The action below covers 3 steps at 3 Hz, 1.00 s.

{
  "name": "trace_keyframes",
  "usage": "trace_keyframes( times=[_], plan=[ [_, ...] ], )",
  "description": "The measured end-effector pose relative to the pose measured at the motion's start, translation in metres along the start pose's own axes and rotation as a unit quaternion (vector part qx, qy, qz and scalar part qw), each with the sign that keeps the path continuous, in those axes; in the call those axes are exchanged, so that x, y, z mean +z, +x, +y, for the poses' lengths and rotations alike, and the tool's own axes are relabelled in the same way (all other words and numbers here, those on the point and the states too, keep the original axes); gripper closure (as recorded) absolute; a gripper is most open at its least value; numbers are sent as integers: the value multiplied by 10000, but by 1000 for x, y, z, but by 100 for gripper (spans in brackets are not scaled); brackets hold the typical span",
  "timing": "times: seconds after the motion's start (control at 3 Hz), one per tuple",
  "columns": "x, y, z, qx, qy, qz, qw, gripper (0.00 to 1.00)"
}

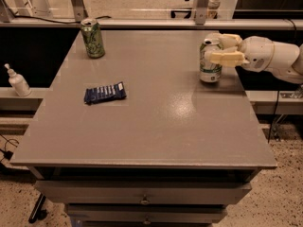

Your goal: Place 7up can upright

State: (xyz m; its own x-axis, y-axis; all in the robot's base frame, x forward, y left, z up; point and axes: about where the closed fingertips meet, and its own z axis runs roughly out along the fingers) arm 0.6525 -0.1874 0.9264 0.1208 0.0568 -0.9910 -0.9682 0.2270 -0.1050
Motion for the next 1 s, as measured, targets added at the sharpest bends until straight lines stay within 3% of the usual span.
trace_keyframes(
  times=[0.33, 0.67, 1.0],
  plan=[
    [-4, 0, 1, 30, -46, -46, 10000, 13],
    [-7, 0, 2, 29, -99, -56, 9999, 0],
    [-8, 0, 5, 29, -193, -19, 9998, 0]
  ],
)
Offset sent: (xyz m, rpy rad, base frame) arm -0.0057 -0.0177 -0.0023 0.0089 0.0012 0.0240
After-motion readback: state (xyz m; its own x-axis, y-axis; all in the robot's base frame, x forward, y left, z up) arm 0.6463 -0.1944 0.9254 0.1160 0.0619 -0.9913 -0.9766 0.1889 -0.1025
